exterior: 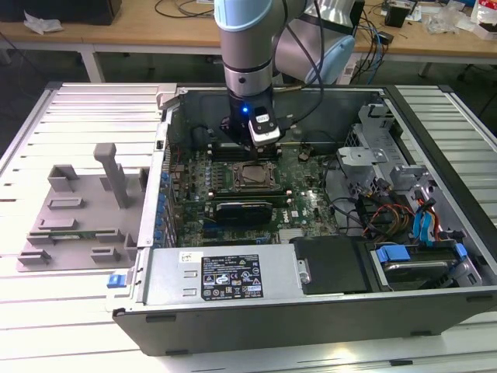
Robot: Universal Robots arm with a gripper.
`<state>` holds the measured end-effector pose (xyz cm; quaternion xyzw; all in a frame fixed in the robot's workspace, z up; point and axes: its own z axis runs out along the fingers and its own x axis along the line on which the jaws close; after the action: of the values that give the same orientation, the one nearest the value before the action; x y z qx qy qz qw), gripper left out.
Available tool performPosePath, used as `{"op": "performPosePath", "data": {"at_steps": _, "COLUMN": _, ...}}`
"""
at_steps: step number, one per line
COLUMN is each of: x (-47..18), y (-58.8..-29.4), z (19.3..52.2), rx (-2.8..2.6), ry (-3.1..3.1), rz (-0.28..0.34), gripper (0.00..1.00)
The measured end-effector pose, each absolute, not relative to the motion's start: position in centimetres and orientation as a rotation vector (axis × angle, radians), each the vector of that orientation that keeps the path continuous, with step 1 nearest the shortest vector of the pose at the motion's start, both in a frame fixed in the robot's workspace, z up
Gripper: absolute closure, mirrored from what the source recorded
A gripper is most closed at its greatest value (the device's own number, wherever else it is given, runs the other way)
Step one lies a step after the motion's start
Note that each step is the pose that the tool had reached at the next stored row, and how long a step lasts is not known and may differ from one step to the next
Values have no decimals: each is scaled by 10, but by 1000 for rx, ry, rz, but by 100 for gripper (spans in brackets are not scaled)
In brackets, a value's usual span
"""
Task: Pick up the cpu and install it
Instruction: 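Install the first cpu locking lever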
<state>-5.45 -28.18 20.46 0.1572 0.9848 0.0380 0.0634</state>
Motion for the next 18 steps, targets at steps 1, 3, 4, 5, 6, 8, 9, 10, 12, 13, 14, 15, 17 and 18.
{"op": "performPosePath", "data": {"at_steps": 1, "x": -55, "y": -283, "z": 204, "rx": 475, "ry": 2975, "rz": 113, "gripper": 89}}
{"op": "performPosePath", "data": {"at_steps": 3, "x": -55, "y": -284, "z": 203, "rx": 474, "ry": 2974, "rz": 112, "gripper": 89}}
{"op": "performPosePath", "data": {"at_steps": 4, "x": -54, "y": -285, "z": 202, "rx": 474, "ry": 2974, "rz": 110, "gripper": 89}}
{"op": "performPosePath", "data": {"at_steps": 5, "x": -54, "y": -285, "z": 201, "rx": 474, "ry": 2973, "rz": 109, "gripper": 89}}
{"op": "performPosePath", "data": {"at_steps": 6, "x": -55, "y": -285, "z": 200, "rx": 474, "ry": 2973, "rz": 109, "gripper": 89}}
{"op": "performPosePath", "data": {"at_steps": 8, "x": -55, "y": -285, "z": 199, "rx": 474, "ry": 2973, "rz": 109, "gripper": 89}}
{"op": "performPosePath", "data": {"at_steps": 9, "x": -55, "y": -285, "z": 199, "rx": 474, "ry": 2973, "rz": 109, "gripper": 89}}
{"op": "performPosePath", "data": {"at_steps": 10, "x": -55, "y": -285, "z": 199, "rx": 474, "ry": 2973, "rz": 111, "gripper": 89}}
{"op": "performPosePath", "data": {"at_steps": 12, "x": -54, "y": -285, "z": 199, "rx": 475, "ry": 2973, "rz": 118, "gripper": 89}}
{"op": "performPosePath", "data": {"at_steps": 13, "x": -54, "y": -285, "z": 199, "rx": 475, "ry": 2974, "rz": 118, "gripper": 89}}
{"op": "performPosePath", "data": {"at_steps": 14, "x": -53, "y": -285, "z": 199, "rx": 475, "ry": 2974, "rz": 118, "gripper": 89}}
{"op": "performPosePath", "data": {"at_steps": 15, "x": -52, "y": -285, "z": 199, "rx": 475, "ry": 2973, "rz": 118, "gripper": 89}}
{"op": "performPosePath", "data": {"at_steps": 17, "x": -49, "y": -285, "z": 199, "rx": 475, "ry": 2973, "rz": 118, "gripper": 89}}
{"op": "performPosePath", "data": {"at_steps": 18, "x": -47, "y": -285, "z": 199, "rx": 475, "ry": 2973, "rz": 124, "gripper": 89}}
